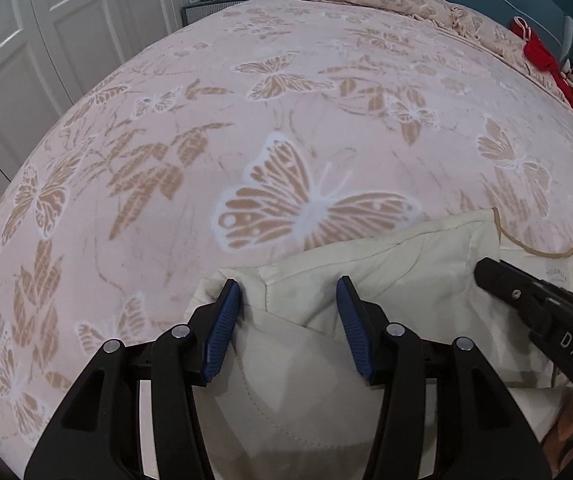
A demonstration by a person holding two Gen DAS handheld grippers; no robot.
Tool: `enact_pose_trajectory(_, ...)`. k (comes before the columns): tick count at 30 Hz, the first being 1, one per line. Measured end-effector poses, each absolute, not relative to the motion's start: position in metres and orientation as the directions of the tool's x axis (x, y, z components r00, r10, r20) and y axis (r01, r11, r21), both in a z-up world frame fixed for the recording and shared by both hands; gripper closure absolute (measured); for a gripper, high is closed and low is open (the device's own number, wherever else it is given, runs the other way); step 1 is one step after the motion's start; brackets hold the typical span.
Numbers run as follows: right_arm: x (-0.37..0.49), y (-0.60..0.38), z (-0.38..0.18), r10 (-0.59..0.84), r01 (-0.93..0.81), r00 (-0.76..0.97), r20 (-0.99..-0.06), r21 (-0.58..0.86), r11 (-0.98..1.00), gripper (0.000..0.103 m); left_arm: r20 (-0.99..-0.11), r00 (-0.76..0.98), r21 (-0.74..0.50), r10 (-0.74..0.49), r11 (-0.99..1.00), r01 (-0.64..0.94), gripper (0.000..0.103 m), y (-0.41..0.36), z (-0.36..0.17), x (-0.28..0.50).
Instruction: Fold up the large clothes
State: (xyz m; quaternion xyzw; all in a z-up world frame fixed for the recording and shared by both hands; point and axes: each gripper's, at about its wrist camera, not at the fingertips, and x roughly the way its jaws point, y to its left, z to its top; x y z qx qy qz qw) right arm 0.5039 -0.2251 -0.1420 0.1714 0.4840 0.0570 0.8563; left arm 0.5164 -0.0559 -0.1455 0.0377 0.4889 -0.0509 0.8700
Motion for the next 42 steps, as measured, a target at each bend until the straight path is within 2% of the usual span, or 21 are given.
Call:
enact_pose_trajectory(4, 0.493, -0.234, -0.125, 0.264, 0.043, 0.593, -0.761, 0.357, 0.933, 0.099, -0.852, 0.519, 0.0, -0.062, 0.993, 0.118, 0.054, -0.052, -0.146, 0.521)
enact_pose_trajectory(9, 0.503, -0.226, -0.16, 0.203, 0.068, 0.527, -0.825, 0.279, 0.958, 0.1, -0.84, 0.541, 0.031, -0.038, 0.993, 0.118, 0.054, -0.057, -0.154, 0.52)
enact_pose_trajectory(19, 0.499, -0.221, -0.172, 0.15, 0.068, 0.567, -0.81, 0.227, 0.971, 0.102, -0.791, 0.612, 0.087, 0.003, 0.99, 0.108, 0.052, -0.065, -0.164, 0.513)
enact_pose_trajectory(22, 0.497, -0.223, -0.171, 0.161, 0.072, 0.589, -0.792, 0.25, 0.965, 0.102, -0.781, 0.624, 0.107, 0.018, 0.989, 0.106, 0.051, -0.067, -0.165, 0.511)
enact_pose_trajectory(23, 0.493, -0.228, -0.168, 0.174, 0.077, 0.612, -0.772, 0.277, 0.958, 0.1, -0.778, 0.628, 0.117, 0.026, 0.988, 0.104, 0.051, -0.069, -0.166, 0.51)
enact_pose_trajectory(24, 0.488, -0.231, -0.164, 0.168, 0.088, 0.634, -0.755, 0.287, 0.954, 0.095, -0.776, 0.63, 0.123, 0.031, 0.987, 0.103, 0.051, -0.07, -0.165, 0.51)
enact_pose_trajectory(26, 0.467, -0.253, -0.141, 0.086, 0.184, 0.706, -0.703, 0.299, 0.936, 0.088, -0.777, 0.629, 0.109, 0.021, 0.989, 0.101, 0.049, -0.066, -0.163, 0.51)
enact_pose_trajectory(29, 0.427, -0.302, -0.11, -0.04, 0.337, 0.725, -0.688, 0.303, 0.892, 0.084, -0.796, 0.605, 0.059, -0.012, 0.994, 0.097, 0.047, -0.057, -0.149, 0.51)
enact_pose_trajectory(32, 0.391, -0.355, -0.102, -0.131, 0.428, 0.673, -0.728, 0.239, 0.872, 0.074, -0.782, 0.618, 0.003, -0.077, 0.992, 0.128, 0.043, -0.067, -0.116, 0.494)
enact_pose_trajectory(34, 0.375, -0.386, -0.108, -0.146, 0.468, 0.634, -0.76, 0.226, 0.854, 0.074, -0.763, 0.617, -0.084, -0.193, 0.976, 0.201, 0.033, -0.094, -0.092, 0.482)
enact_pose_trajectory(38, 0.356, -0.428, -0.12, -0.122, 0.506, 0.597, -0.793, 0.254, 0.825, 0.074, -0.772, 0.505, -0.229, -0.386, 0.91, 0.346, 0.032, -0.173, -0.078, 0.473)
enact_pose_trajectory(42, 0.353, -0.444, -0.128, -0.106, 0.501, 0.59, -0.801, 0.26, 0.826, 0.076, -0.8, 0.439, -0.211, -0.409, 0.877, 0.432, 0.032, -0.249, -0.092, 0.469)
